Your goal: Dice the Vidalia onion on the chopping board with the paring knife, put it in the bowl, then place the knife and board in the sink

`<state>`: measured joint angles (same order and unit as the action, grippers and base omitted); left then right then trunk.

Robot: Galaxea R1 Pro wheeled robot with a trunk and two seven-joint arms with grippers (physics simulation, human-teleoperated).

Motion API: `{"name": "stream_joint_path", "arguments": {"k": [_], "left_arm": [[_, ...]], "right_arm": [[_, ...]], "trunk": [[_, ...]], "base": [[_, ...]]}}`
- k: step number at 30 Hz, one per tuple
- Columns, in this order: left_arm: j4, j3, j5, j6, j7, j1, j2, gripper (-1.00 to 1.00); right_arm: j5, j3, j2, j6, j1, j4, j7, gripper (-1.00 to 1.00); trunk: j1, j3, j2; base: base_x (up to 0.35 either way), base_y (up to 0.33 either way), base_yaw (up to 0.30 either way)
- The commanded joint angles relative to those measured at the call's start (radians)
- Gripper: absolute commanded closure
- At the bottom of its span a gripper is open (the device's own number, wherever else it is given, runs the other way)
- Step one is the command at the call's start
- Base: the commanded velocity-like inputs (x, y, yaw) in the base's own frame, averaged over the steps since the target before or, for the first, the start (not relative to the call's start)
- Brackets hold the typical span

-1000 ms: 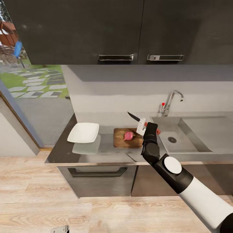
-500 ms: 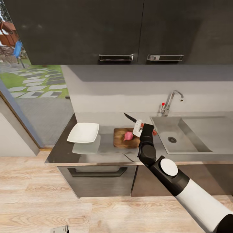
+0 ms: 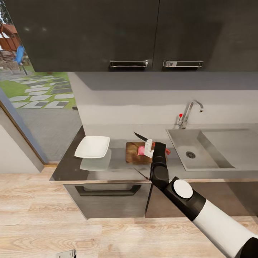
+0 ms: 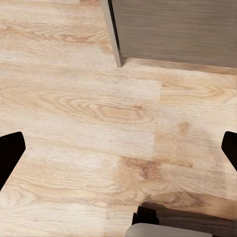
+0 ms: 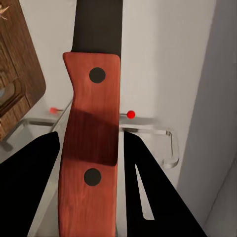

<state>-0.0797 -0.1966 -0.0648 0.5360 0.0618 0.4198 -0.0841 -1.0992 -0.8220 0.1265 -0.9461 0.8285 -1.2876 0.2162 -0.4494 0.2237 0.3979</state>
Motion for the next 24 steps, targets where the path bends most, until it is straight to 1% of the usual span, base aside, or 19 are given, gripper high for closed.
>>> {"name": "stream_joint_path", "arguments": {"k": [1, 5, 8, 9, 11, 18, 24], "left_arm": [[-0.005, -0.003, -0.007, 0.007, 0.006, 0.002, 0.000, -1.00], [-0.004, -0.003, -0.007, 0.007, 0.006, 0.002, 0.000, -1.00], [-0.004, -0.003, -0.007, 0.007, 0.006, 0.002, 0.000, -1.00], [-0.004, -0.003, -0.007, 0.007, 0.006, 0.002, 0.000, -1.00], [-0.004, -0.003, -0.007, 0.007, 0.006, 0.002, 0.000, -1.00], [-0.004, -0.003, -0.007, 0.007, 0.006, 0.002, 0.000, -1.00], [-0.005, -0.003, -0.007, 0.007, 0.006, 0.002, 0.000, -1.00]], "right_arm": [[-0.011, -0.003, 0.001, -0.005, 0.002, 0.000, 0.009, 1.00], [-0.009, -0.003, 0.001, -0.005, 0.001, 0.003, 0.009, 1.00], [0.026, -0.003, 0.001, -0.005, 0.001, 0.005, 0.006, 1.00], [0.032, -0.003, 0.001, -0.005, 0.002, 0.005, 0.004, 1.00], [0.059, -0.003, -0.001, -0.005, 0.001, 0.006, -0.014, 1.00], [0.115, -0.003, -0.006, -0.005, 0.001, 0.024, -0.048, 1.00], [0.122, -0.003, -0.005, -0.004, 0.001, 0.026, -0.079, 1.00]], "trunk": [[-0.001, 0.002, 0.002], [-0.001, 0.002, 0.002], [-0.001, 0.002, 0.002], [-0.001, 0.002, 0.002], [-0.001, 0.002, 0.002], [-0.001, 0.002, 0.002], [-0.001, 0.002, 0.002]], "base": [[0.000, 0.000, 0.000], [0.000, 0.000, 0.000], [0.000, 0.000, 0.000], [0.000, 0.000, 0.000], [0.000, 0.000, 0.000], [0.000, 0.000, 0.000], [0.000, 0.000, 0.000]]}}
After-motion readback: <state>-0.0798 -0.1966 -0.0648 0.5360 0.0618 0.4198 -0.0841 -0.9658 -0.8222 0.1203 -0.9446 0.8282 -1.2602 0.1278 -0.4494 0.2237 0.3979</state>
